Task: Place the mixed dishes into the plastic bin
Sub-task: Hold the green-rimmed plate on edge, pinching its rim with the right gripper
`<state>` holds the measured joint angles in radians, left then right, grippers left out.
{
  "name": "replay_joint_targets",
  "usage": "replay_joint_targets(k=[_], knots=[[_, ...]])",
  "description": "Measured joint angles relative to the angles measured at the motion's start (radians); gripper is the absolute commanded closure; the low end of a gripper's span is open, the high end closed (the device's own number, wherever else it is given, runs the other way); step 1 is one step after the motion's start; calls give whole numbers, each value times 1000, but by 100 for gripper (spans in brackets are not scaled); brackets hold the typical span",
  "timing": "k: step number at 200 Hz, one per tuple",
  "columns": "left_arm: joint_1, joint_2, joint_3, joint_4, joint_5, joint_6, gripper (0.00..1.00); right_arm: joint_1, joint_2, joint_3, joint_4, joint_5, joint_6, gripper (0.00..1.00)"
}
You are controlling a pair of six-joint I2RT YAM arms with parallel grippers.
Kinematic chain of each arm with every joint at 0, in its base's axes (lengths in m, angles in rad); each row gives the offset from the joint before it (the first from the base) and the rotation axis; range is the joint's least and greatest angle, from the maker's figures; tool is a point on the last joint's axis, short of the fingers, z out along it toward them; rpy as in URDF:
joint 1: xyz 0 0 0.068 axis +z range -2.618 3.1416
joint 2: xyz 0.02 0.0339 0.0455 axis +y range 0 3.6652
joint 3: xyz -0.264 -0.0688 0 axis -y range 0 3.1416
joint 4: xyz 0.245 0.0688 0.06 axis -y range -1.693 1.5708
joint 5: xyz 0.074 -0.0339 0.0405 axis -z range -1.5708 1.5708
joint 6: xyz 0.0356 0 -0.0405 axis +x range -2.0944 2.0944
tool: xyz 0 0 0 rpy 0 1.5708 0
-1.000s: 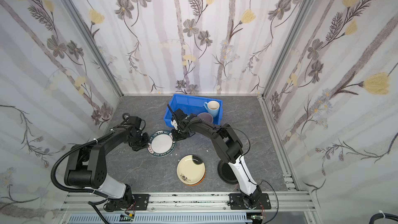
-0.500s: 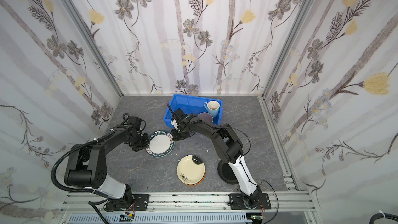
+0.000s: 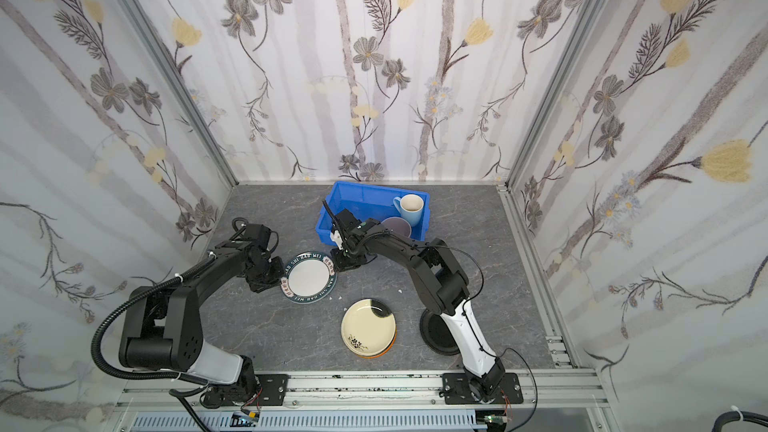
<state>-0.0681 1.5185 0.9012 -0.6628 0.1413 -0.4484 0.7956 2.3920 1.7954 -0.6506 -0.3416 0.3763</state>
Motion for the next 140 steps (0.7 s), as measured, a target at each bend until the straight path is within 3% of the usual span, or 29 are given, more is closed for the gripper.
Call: replay_joint_targets(k=[53,140], knots=[[0,19,-4,3,-6,4,92,0,0,0,-4,0,0,65],[0,47,-2,14,6,4,93,0,-2,0,-5,-3,1,66]])
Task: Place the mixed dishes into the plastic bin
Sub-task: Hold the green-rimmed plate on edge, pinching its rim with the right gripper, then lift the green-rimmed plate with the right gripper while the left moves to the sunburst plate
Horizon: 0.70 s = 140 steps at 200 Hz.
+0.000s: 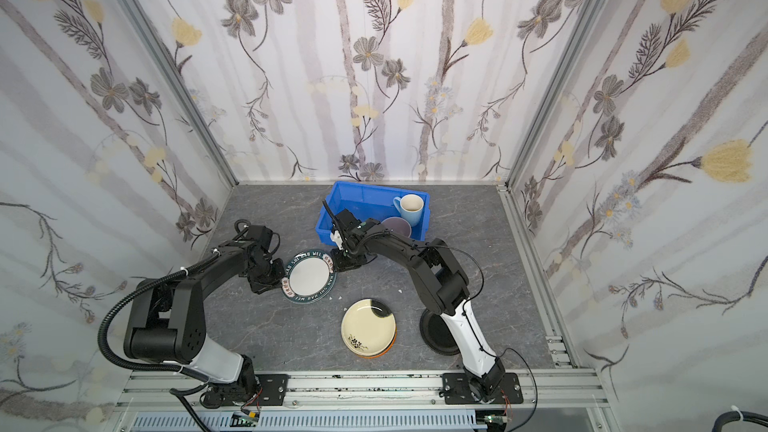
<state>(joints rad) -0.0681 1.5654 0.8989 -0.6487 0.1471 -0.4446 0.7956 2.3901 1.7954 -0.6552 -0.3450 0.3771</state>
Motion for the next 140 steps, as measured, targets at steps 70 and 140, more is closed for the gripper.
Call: replay_joint_targets(k=[70,140], knots=[[0,16,4,15,26,0,93,0,0,11,0,-5,0,67],[0,26,6,18,41,0,94,-2,8,33,14,-51,0,71]])
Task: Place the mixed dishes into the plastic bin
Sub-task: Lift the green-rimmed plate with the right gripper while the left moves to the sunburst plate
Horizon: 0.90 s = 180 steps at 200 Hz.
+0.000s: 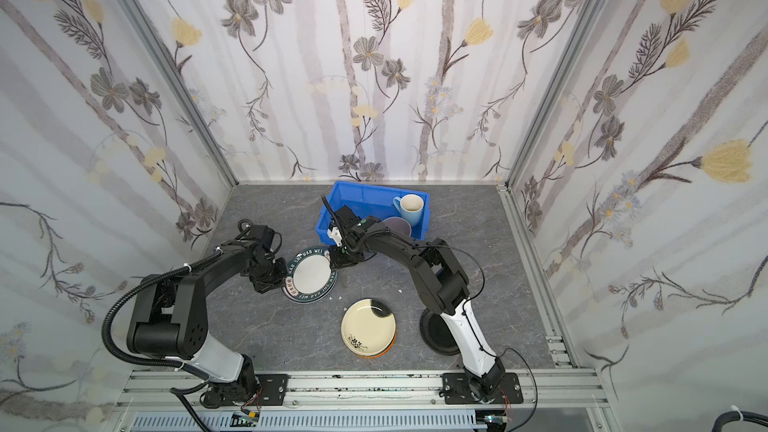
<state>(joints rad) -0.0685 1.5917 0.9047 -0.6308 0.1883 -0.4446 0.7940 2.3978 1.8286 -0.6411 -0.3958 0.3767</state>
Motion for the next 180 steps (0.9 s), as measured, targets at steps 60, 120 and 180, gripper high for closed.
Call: replay_joint_targets(k=[60,120,180], knots=[[0,14,6,3,11,0,94,-2,18,2,19,-51,0,85],[0,19,16,-13,15,1,94,-23,16,5,66,-129,42,97],[7,-31,49,-40,-4,12,68,-55,10,2,62,-157,40,98]])
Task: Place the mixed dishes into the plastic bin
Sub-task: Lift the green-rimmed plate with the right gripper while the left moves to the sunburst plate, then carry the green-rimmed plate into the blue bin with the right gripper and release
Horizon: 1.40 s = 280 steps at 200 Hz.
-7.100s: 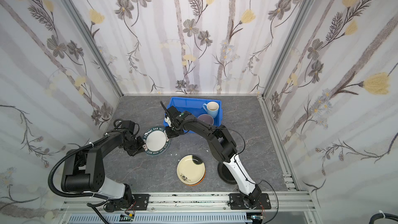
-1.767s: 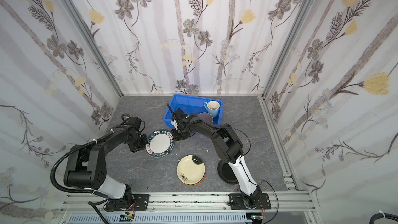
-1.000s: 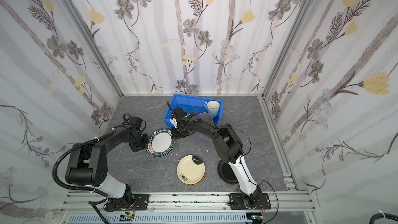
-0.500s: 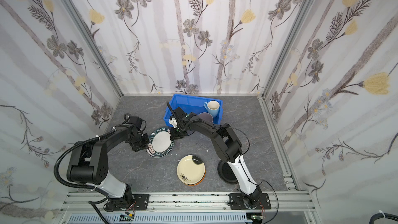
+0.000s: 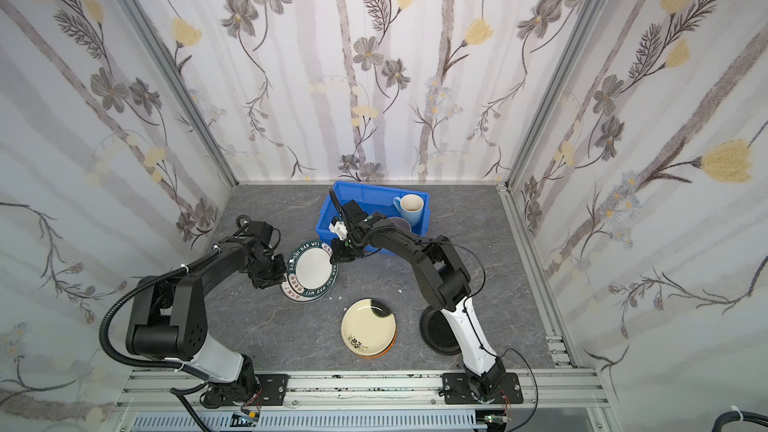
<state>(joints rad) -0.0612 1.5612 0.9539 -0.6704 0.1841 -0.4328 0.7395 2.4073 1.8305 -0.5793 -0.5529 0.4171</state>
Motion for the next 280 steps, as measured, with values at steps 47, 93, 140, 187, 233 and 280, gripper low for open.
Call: replay_joint_targets(k=[47,93,140,187,233,280], knots=[[58,-124,17,-43,-5,3,51,-4,-42,-2,-17,-28,-5,98],[116,-193,16,-59,37,3,5,-7,-105,-2,-27,-79,-16,98],[129,-235,21,-59,98,-5,0,-39,-153,34,-56,-75,-18,98],[130,-254,47,-56,98,-6,0,-179,-166,170,-80,-17,-44,98],[110,-237,44,-35,97,-21,0,-297,-62,301,-129,45,-82,97],[105,-188,94,-32,73,-36,0,-360,57,397,-141,95,-86,97]])
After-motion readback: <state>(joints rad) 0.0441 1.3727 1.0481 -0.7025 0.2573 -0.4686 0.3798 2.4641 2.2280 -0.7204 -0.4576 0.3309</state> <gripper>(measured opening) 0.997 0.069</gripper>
